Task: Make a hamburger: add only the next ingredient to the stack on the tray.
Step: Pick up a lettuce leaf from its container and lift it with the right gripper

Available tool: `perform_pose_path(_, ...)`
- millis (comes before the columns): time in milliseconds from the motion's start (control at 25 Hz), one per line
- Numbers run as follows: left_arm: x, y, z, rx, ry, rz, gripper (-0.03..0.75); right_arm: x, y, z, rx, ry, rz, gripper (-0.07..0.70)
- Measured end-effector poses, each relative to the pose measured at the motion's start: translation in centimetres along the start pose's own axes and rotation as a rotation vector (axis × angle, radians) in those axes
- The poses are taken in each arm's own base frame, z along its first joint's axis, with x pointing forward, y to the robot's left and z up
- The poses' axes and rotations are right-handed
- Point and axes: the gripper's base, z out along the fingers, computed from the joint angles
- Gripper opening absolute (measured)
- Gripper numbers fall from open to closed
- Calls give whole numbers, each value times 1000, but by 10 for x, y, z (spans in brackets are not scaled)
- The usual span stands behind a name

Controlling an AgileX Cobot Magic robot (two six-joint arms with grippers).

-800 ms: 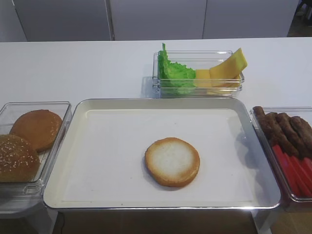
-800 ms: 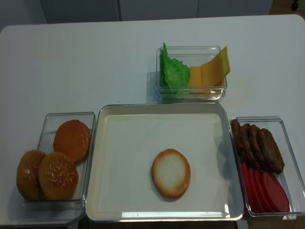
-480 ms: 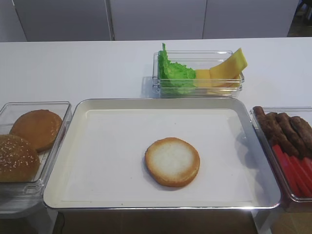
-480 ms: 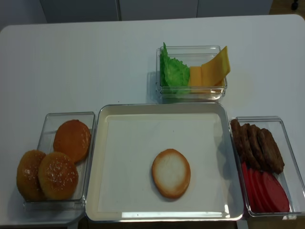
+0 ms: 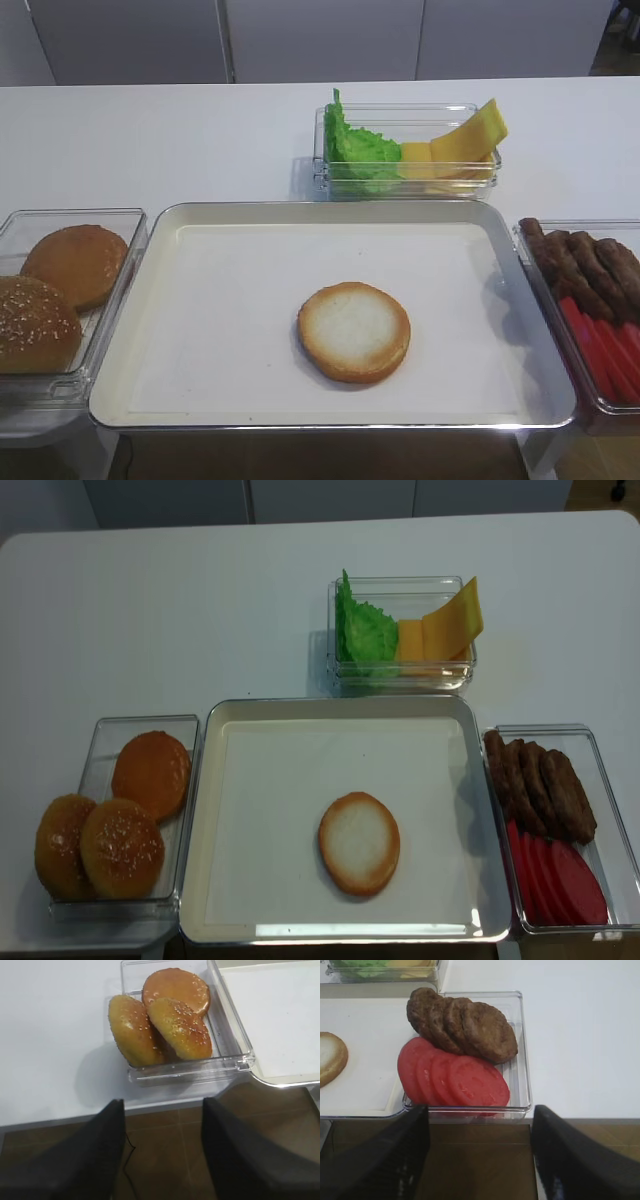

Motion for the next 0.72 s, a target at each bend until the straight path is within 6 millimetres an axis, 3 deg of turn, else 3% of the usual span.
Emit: perform_pose_path(720,0,0,0,0,0,0,365,-9,6,-5,-60,-46,29,495)
